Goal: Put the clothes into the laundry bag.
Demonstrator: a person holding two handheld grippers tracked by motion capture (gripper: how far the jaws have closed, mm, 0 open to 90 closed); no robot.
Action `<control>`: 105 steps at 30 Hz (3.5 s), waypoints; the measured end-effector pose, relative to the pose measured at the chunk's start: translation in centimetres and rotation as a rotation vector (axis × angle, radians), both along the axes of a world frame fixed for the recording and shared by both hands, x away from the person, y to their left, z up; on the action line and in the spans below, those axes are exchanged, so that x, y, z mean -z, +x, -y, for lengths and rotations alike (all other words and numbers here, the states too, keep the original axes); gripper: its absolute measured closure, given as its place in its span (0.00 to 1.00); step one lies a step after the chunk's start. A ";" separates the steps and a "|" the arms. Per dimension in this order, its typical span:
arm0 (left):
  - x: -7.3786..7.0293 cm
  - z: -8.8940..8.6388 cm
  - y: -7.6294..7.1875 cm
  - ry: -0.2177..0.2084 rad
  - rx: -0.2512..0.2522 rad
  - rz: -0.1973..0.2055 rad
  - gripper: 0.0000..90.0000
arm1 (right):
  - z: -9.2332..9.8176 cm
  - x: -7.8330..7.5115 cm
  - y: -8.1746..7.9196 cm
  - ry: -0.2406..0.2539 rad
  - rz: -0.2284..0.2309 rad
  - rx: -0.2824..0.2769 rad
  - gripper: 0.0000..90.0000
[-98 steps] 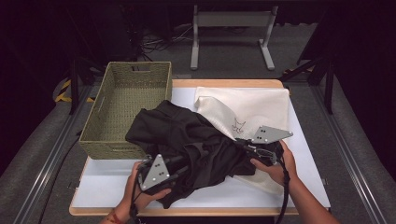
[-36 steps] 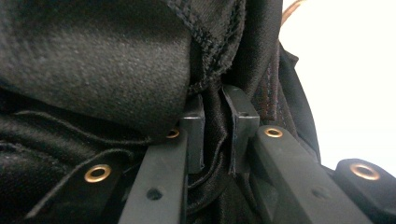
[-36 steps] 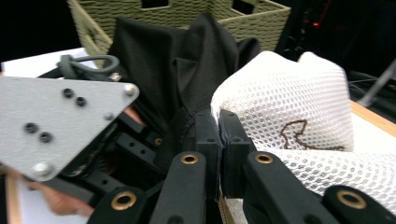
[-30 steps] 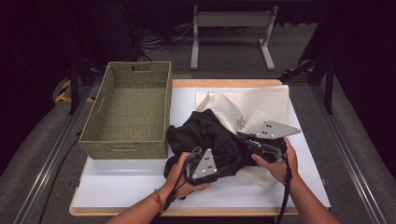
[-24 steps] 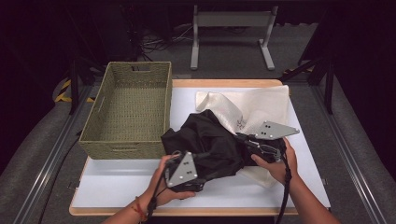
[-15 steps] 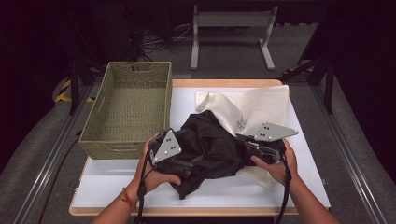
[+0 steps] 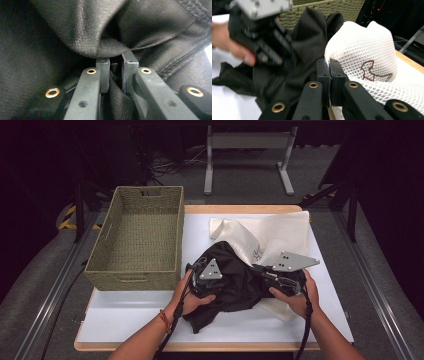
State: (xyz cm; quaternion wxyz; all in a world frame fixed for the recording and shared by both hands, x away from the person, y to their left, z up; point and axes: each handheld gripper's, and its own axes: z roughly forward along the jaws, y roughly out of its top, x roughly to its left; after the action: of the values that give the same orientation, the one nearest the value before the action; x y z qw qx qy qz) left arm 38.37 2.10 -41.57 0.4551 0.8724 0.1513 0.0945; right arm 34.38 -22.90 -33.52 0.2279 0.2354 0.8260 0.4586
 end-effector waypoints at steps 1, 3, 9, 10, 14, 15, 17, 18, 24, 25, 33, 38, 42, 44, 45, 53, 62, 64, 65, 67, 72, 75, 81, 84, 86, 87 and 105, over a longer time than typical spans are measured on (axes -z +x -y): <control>0.2 0.3 -0.2 -0.016 -0.003 -0.003 0.89 | 0.0 0.0 0.0 0.000 0.000 0.000 0.98; 0.8 1.1 -0.6 -0.046 0.004 0.009 0.90 | -0.1 -0.4 0.1 0.039 0.005 0.007 0.98; 0.9 3.8 -1.4 -0.082 -0.005 0.087 0.90 | -0.3 -1.1 0.1 0.098 -0.002 -0.005 0.98; 0.8 4.1 -1.5 -0.094 -0.010 0.100 0.90 | -0.3 -1.2 0.0 0.103 -0.002 -0.006 0.98; 0.5 5.4 -1.5 -0.136 -0.099 0.150 0.90 | -0.8 -2.0 0.1 0.121 0.004 -0.003 0.98; 0.4 5.6 -1.3 -0.141 -0.131 0.171 0.90 | -1.0 -2.0 0.0 0.111 0.005 -0.008 0.98; 0.3 5.8 -1.0 -0.150 -0.152 0.178 0.90 | -1.1 -2.0 0.0 0.102 0.000 -0.013 0.98; 0.3 6.0 -0.5 -0.161 -0.193 0.186 0.90 | -1.2 -1.6 0.0 0.084 -0.009 -0.022 0.98; 0.5 4.9 -0.1 -0.183 -0.161 0.142 0.89 | -0.6 -0.3 -0.1 0.039 -0.056 -0.035 0.98; 0.4 4.5 -0.3 -0.187 -0.138 0.131 0.87 | -0.5 -0.1 -0.1 0.029 -0.060 -0.038 0.98; -1.5 -0.2 -3.3 -0.210 -0.060 0.170 0.53 | 0.1 0.8 -0.6 0.016 -0.067 -0.037 0.98; -3.5 -1.4 -3.3 -0.165 -0.136 0.228 0.28 | 0.1 1.0 -0.7 0.011 -0.061 -0.038 0.98; -3.9 -0.8 -2.3 -0.166 -0.182 0.242 0.16 | 0.4 0.9 -1.1 0.000 -0.054 -0.045 0.98; -4.1 -0.7 -1.8 -0.152 -0.195 0.254 0.14 | 0.6 0.9 -1.2 0.001 -0.059 -0.047 0.98; -4.3 -0.8 -1.7 -0.170 -0.199 0.250 0.14 | 0.7 0.9 -1.2 -0.001 -0.058 -0.052 0.98; -3.7 -0.2 0.4 -0.063 -0.165 0.141 0.11 | 0.9 0.8 -1.4 -0.004 -0.057 -0.047 0.98; -1.1 0.4 2.4 -0.018 -0.102 0.033 0.44 | 0.9 0.6 -1.3 0.000 -0.054 -0.048 0.98; -0.8 0.4 2.5 -0.012 -0.072 0.026 0.64 | 0.9 0.5 -1.3 0.001 -0.052 -0.047 0.98; -0.4 0.5 2.5 -0.018 -0.035 0.007 0.76 | 0.9 0.5 -1.3 0.002 -0.050 -0.046 0.98; 0.1 0.9 2.0 -0.004 -0.003 0.017 0.87 | 1.0 0.5 -1.1 0.006 -0.041 -0.037 0.98; 0.8 2.2 1.3 0.015 0.013 0.028 0.89 | 1.0 0.3 -0.7 0.036 -0.044 -0.030 0.98; 1.1 2.7 1.6 -0.027 -0.061 0.029 0.89 | 0.5 0.2 -0.7 0.057 -0.054 -0.040 0.98; 1.0 3.5 2.4 -0.109 -0.249 0.095 0.91 | -0.7 0.6 -1.0 0.029 -0.077 -0.084 0.98; 1.0 3.1 3.1 -0.148 -0.287 0.094 0.91 | -0.9 1.3 -1.1 -0.016 -0.089 -0.090 0.98; 0.9 2.7 3.2 -0.147 -0.271 0.088 0.91 | -0.7 1.7 -1.0 -0.024 -0.108 -0.089 0.98; 0.8 2.4 3.2 -0.149 -0.254 0.086 0.90 | -0.5 2.0 -1.0 -0.035 -0.112 -0.087 0.98; 2.4 -2.8 -3.8 0.198 -0.028 0.047 0.06 | -0.1 3.9 -0.4 -0.132 -0.132 -0.037 0.98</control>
State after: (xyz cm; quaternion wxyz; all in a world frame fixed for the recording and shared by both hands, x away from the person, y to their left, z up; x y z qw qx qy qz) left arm 34.60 4.86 -43.98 0.3688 0.9084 0.1427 0.1356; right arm 34.00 -22.78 -37.44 0.1795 0.2342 0.8718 0.3910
